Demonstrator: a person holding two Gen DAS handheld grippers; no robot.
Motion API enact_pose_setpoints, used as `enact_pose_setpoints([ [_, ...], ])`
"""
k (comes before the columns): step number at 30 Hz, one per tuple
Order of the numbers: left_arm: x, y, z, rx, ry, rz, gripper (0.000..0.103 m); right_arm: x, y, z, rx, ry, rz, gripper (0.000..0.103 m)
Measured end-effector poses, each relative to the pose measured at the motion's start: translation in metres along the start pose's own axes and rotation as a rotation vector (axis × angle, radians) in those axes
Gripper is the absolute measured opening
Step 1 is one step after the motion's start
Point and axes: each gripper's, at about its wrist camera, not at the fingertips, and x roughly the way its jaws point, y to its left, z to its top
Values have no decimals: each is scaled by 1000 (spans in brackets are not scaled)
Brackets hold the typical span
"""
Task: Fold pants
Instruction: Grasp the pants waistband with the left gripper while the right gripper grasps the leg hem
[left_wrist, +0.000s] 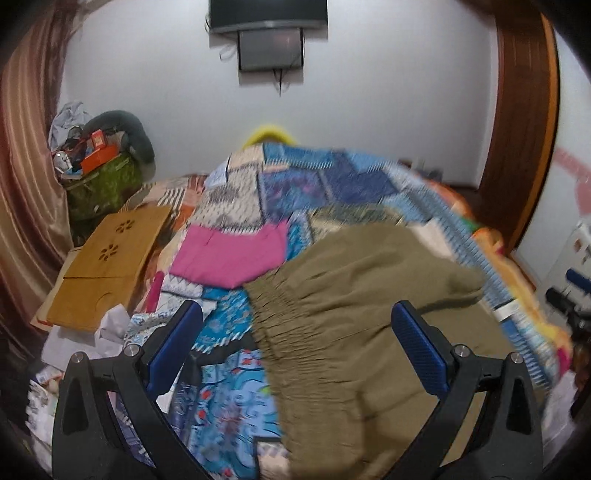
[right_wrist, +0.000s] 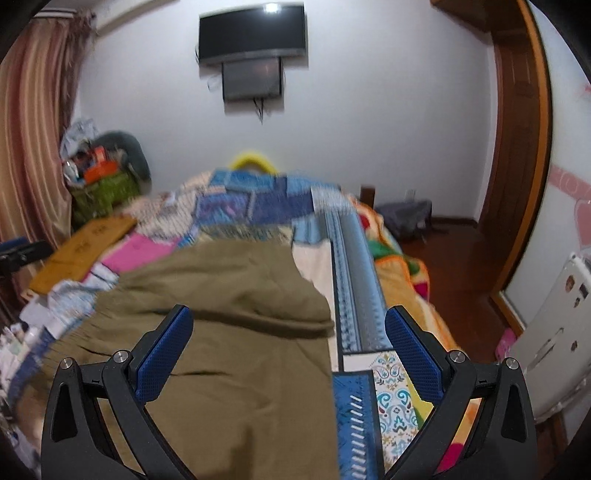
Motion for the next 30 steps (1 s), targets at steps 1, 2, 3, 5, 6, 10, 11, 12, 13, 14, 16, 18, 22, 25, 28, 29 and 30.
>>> enact_pose_setpoints([
  [1,10,1,-2,14,23,15,103,9,-4,-2,4,24,1,102],
  [2,22,3,-2,25,42,31,103,23,-11,-5,15,67,8,102],
  [3,37,5,-5,38,72,42,103,31,-15,-7,21,95,16,102],
  [5,61,10,-9,40,130,32,103,48,-22,-11,33,150,40,102],
  [6,68,12,-11,38,150,21,103,58,-26,-14,37,176,51,102],
  [10,100,17,-22,25,259,-35,103,90,-39,-21,58,254,73,98],
  [11,106,18,-24,23,274,-41,103,96,-42,-23,65,270,82,95],
  [12,111,18,-25,22,288,-51,97,106,-45,-24,75,296,91,89],
  [13,114,19,-26,21,304,-61,90,113,-47,-24,83,317,98,82],
  [14,117,19,-28,19,322,-73,89,121,-49,-25,91,342,112,79],
  [16,125,22,-30,-8,341,-116,88,136,-52,-29,105,391,140,70],
  [18,128,24,-31,-23,345,-143,88,148,-54,-32,99,424,158,63],
  [22,131,26,-31,-37,347,-155,84,155,-47,-38,27,428,137,49],
  [25,133,26,-30,-18,341,-133,84,151,-43,-41,-4,430,120,24],
  [28,135,24,-29,39,320,-88,84,147,-45,-47,-18,434,98,17],
  [29,136,23,-28,53,319,-81,84,145,-46,-48,-21,438,95,16],
  [30,137,23,-27,64,319,-76,84,147,-48,-47,-22,443,92,15],
])
